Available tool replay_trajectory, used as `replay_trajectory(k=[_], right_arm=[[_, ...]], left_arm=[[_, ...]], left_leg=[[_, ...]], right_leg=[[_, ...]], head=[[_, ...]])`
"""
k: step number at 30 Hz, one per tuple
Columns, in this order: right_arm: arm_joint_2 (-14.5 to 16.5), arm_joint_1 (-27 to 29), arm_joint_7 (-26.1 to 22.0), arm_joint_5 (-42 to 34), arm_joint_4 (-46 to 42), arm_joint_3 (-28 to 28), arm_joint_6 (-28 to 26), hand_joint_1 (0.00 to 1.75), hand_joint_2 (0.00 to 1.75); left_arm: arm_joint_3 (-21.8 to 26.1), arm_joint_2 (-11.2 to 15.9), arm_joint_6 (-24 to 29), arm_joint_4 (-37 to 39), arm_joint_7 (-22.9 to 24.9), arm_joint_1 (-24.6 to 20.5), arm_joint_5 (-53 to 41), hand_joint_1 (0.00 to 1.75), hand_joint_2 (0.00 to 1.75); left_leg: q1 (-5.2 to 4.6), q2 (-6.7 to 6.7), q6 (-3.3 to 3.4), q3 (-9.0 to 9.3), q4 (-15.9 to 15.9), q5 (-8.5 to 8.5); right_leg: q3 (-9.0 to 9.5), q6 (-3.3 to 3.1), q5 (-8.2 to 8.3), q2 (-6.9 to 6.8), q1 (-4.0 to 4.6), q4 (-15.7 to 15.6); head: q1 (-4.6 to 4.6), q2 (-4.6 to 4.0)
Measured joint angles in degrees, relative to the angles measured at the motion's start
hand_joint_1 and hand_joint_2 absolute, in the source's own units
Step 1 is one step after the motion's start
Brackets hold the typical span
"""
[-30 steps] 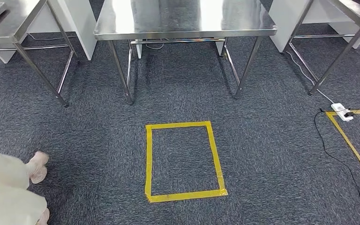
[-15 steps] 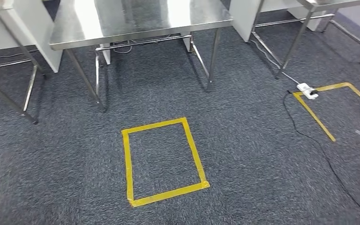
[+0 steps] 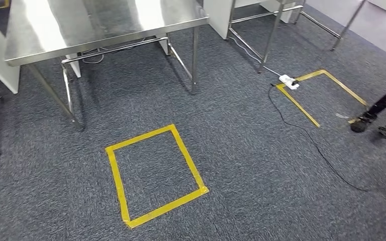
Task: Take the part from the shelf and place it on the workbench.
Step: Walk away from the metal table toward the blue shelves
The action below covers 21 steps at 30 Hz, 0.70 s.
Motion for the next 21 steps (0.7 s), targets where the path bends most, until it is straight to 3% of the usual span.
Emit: replay_trajectory(k=[1, 3, 4, 6, 7, 8, 10, 11, 12, 13, 14, 15, 17, 19, 21], right_arm=[[-0.08, -0.04, 0.02, 0.03, 0.02, 0.01, 0.01, 0.0, 0.0], [-0.12, -0.32, 0.04, 0.05, 0.09, 0.07, 0.07, 0.0, 0.0], [-0.11, -0.42, 0.04, 0.05, 0.13, 0.1, 0.13, 0.0, 0.0], [-0.19, -0.41, 0.05, 0.05, 0.19, 0.13, 0.23, 0.0, 0.0], [-0.2, -0.35, 0.06, 0.05, 0.2, 0.13, 0.27, 0.0, 0.0], [-0.21, -0.32, 0.09, 0.05, 0.2, 0.13, 0.28, 0.0, 0.0], [-0.2, -0.37, 0.15, 0.13, 0.21, 0.16, 0.35, 0.0, 0.0], [-0.2, -0.4, 0.19, 0.18, 0.22, 0.19, 0.38, 0.0, 0.0], [-0.19, -0.41, 0.23, 0.24, 0.24, 0.2, 0.41, 0.0, 0.0], [-0.18, -0.37, 0.27, 0.27, 0.25, 0.21, 0.43, 0.0, 0.0], [-0.19, -0.32, 0.32, 0.3, 0.26, 0.21, 0.43, 0.0, 0.0], [-0.19, -0.29, 0.35, 0.32, 0.26, 0.22, 0.44, 0.0, 0.0], [-0.2, -0.38, 0.35, 0.35, 0.27, 0.23, 0.53, 0.0, 0.0], [-0.22, -0.5, 0.07, 0.31, 0.29, 0.24, 0.81, 0.0, 0.0], [-0.31, -0.31, -0.6, 0.22, 0.31, 0.23, 1.07, 0.0, 0.0]], left_arm=[[0.0, 0.02, -0.01, -0.01, -0.01, -0.02, 0.03, 0.0, 1.75], [0.0, 0.12, -0.03, -0.01, -0.04, -0.04, 0.05, 0.0, 1.75], [-0.01, 0.16, -0.03, -0.01, -0.08, -0.07, 0.05, 0.0, 1.75], [-0.02, 0.15, -0.03, 0.0, -0.13, -0.16, 0.05, 0.0, 1.75], [-0.03, 0.16, -0.03, 0.0, -0.13, -0.21, 0.05, 0.0, 1.75], [-0.04, 0.18, -0.03, 0.0, -0.14, -0.23, 0.05, 0.0, 1.75], [-0.04, 0.23, -0.01, 0.01, -0.15, -0.1, 0.08, 0.0, 1.75], [-0.04, 0.23, 0.07, 0.02, -0.15, 0.04, 0.1, 0.0, 1.75], [-0.04, 0.22, 0.18, 0.03, -0.14, 0.18, 0.15, 0.0, 1.75], [-0.04, 0.22, 0.3, 0.03, -0.14, 0.29, 0.2, 0.0, 1.75], [-0.04, 0.22, 0.41, 0.04, -0.13, 0.34, 0.24, 0.0, 1.75], [-0.04, 0.22, 0.49, 0.04, -0.13, 0.35, 0.27, 0.0, 1.75], [-0.04, 0.21, 0.55, 0.05, -0.15, 0.36, 0.29, 0.0, 1.75], [-0.04, 0.2, 0.56, 0.08, -0.24, 0.33, 0.37, 0.0, 1.75], [-0.03, 0.19, 0.56, 0.09, -0.33, 0.23, 0.59, 0.0, 1.75]], left_leg=[[-0.02, 0.66, -0.34, 0.04, 0.24, -0.17], [-0.29, 1.85, -1.27, 0.11, 0.88, -0.72], [-0.45, 2.42, -1.7, 0.23, 1.08, -0.94], [-0.32, 3.49, -2.41, 0.5, 1.17, -1.19], [-0.07, 2.95, -2.77, 0.46, 1.57, -1.69], [0.19, 1.6, -3.06, 0.04, 2.74, -2.81], [0.51, -2.28, -3.36, -2.26, 8.29, -6.73], [0.55, -3.51, -3.36, -3.92, 12.07, -8.77], [0.55, -4.09, -3.37, -5.34, 15.2, -10.01], [0.56, -4.33, -3.35, -6.08, 16.77, -10.17], [0.61, -4.47, -3.31, -5.87, 16.3, -9.17], [0.71, -4.7, -3.25, -4.67, 13.77, -7.26], [1.06, -6.92, -3.17, -1.35, 6.75, -3.88], [1.05, -8.73, -2.94, 0.15, 3.25, -2.91], [0.57, -7.99, -2.22, 0.07, 3.01, -2.67]], right_leg=[[2.58, 0.59, 1.32, -1.69, -0.3, -4.43], [6.01, 0.68, 2.96, -4.41, -0.25, -10.39], [6.34, 0.3, 3.14, -4.97, -0.08, -11.27], [5.99, -0.62, 3.36, -3.51, -0.07, -11.24], [5.92, -1.0, 3.52, -2.82, -0.3, -11.29], [5.91, -1.48, 3.74, -2.11, -0.54, -11.34], [5.66, -2.3, 4.16, -0.77, -0.7, -11.38], [5.47, -2.63, 4.33, -0.01, -0.54, -11.35], [5.34, -2.77, 4.43, 0.86, -0.38, -11.33], [5.25, -2.81, 4.47, 1.74, -0.25, -11.28], [5.22, -2.83, 4.52, 2.64, -0.19, -11.18], [5.22, -2.8, 4.52, 3.51, -0.2, -11.02], [4.99, -2.57, 4.51, 5.1, -0.08, -10.51], [4.42, -1.8, 4.73, 6.45, 0.11, -10.29], [3.79, -0.74, 5.24, 7.57, 0.14, -10.62]], head=[[0.07, 0.0], [0.16, 0.0], [0.11, 0.0], [-0.1, 0.0], [-0.08, 0.0], [-0.1, 0.0], [-0.4, 0.0], [-0.5, 0.0], [-0.56, 0.0], [-0.57, 0.0], [-0.57, 0.0], [-0.58, 0.0], [-0.63, 0.0], [-0.64, 0.0], [-0.61, 0.0]])
